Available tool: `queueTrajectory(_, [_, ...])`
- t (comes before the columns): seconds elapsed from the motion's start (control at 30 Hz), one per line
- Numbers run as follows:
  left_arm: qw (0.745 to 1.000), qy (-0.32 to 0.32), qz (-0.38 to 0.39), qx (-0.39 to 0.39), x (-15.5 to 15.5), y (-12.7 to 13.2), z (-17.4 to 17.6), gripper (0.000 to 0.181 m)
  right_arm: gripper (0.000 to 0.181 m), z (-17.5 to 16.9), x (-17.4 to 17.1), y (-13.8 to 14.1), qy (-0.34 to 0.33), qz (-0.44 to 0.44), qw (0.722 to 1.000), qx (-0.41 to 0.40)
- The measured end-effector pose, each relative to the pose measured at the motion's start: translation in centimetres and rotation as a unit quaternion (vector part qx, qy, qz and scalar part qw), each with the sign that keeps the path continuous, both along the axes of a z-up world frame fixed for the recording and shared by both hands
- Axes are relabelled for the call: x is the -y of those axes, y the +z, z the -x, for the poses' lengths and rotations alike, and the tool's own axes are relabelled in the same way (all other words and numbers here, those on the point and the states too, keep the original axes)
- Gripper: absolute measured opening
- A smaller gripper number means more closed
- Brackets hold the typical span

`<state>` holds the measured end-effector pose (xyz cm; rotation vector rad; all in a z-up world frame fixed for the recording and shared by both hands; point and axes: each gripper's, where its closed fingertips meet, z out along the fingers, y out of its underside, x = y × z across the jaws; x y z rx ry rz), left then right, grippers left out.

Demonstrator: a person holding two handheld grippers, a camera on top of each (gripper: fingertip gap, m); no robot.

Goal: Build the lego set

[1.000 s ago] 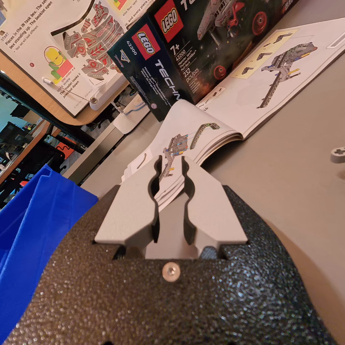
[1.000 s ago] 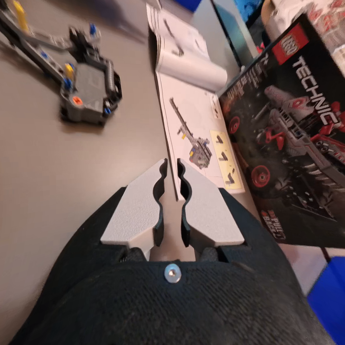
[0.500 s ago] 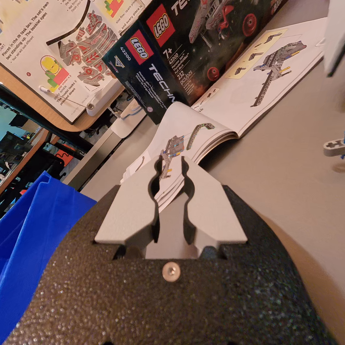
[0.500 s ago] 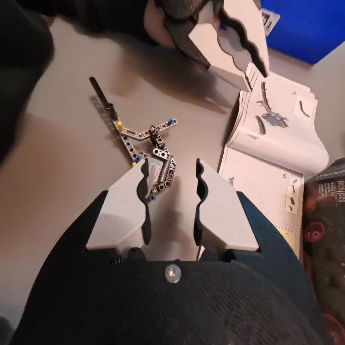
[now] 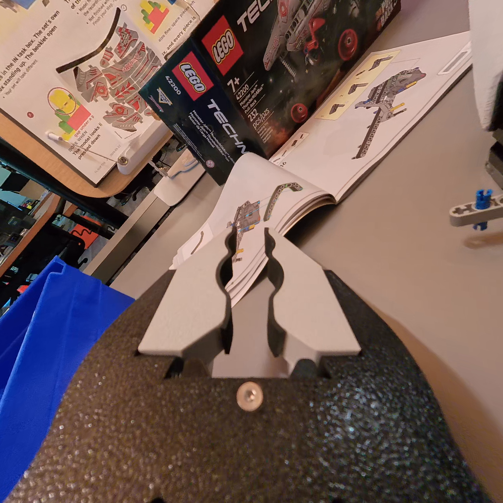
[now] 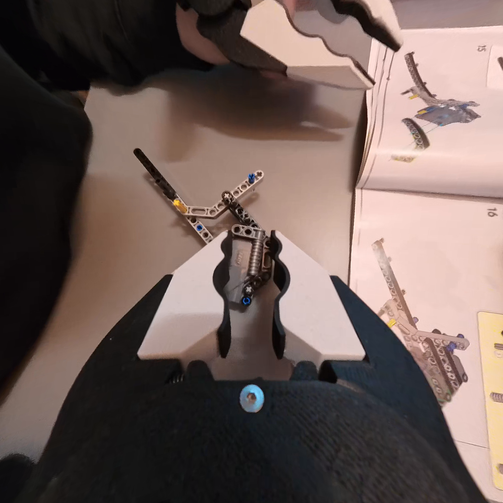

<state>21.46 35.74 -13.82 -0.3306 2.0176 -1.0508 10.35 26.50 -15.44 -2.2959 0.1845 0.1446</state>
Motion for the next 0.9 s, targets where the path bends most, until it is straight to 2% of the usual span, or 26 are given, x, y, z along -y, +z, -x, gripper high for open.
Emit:
queueTrajectory(0.23, [1.000,-0.007,-0.003,0.000,0.3,-0.1,0.3,0.017,0.022,-0.4,0.2,0.5,-0.060,-0.022,0.998,-0.007])
queueTrajectory(0.4, [1.000,-0.014,-0.008,0.002,0.7,-0.2,0.5,0.017,0.015,-1.4,-0.1,1.7,-0.117,-0.053,0.991,0.023])
queueTrajectory(0.57, [1.000,-0.018,-0.011,0.003,0.8,-0.2,0.6,0.017,0.023,-0.3,0.9,1.1,-0.082,-0.016,0.995,0.053])
queueTrajectory(0.73, [1.000,-0.021,-0.011,0.003,0.9,-0.2,0.7,0.017,0.022,-0.9,1.9,2.8,-0.048,-0.028,0.993,0.108])
queueTrajectory(0.8, [1.000,-0.024,-0.015,0.003,1.0,-0.4,0.8,0.017,0.028,-0.9,1.7,2.8,-0.020,-0.031,0.994,0.107])
queueTrajectory(0.9, [0.999,-0.027,-0.017,0.004,1.1,-0.4,0.8,0.017,0.027,-0.1,1.2,1.9,0.049,-0.008,0.993,0.104])
